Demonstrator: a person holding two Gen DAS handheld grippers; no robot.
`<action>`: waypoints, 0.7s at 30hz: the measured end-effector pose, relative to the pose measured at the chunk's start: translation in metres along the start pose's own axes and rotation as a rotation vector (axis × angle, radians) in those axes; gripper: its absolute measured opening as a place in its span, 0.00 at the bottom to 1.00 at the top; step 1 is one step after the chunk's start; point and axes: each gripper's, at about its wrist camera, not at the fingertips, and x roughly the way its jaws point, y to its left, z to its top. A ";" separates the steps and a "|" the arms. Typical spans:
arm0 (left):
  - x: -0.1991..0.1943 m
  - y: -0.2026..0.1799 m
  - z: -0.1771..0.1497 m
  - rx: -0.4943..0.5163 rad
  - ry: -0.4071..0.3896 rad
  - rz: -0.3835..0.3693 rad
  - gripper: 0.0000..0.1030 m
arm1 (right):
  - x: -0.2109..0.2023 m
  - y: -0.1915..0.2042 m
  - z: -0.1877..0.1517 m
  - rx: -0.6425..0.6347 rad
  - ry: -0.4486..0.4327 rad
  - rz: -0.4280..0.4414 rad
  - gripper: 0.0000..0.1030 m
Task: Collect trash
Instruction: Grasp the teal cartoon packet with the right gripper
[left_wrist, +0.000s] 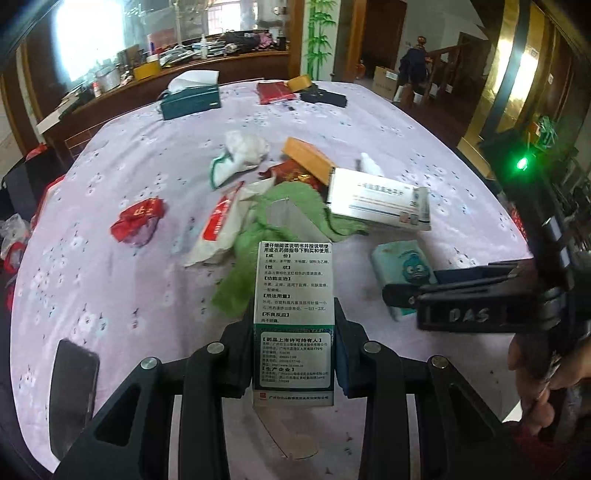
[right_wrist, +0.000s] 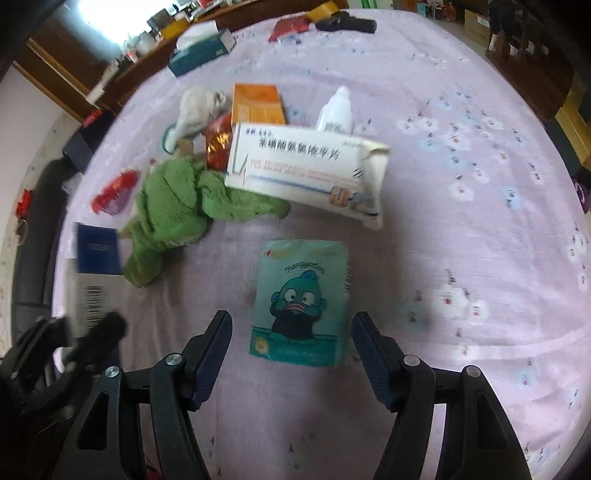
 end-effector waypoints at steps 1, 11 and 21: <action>0.000 0.002 0.000 -0.002 -0.001 0.001 0.32 | 0.005 0.004 0.000 -0.010 0.008 -0.012 0.70; 0.006 -0.007 0.003 0.008 -0.013 -0.001 0.32 | 0.007 0.006 -0.004 -0.060 -0.014 -0.142 0.33; 0.006 -0.048 0.020 0.061 -0.044 -0.028 0.32 | -0.062 -0.020 -0.028 -0.033 -0.180 -0.089 0.31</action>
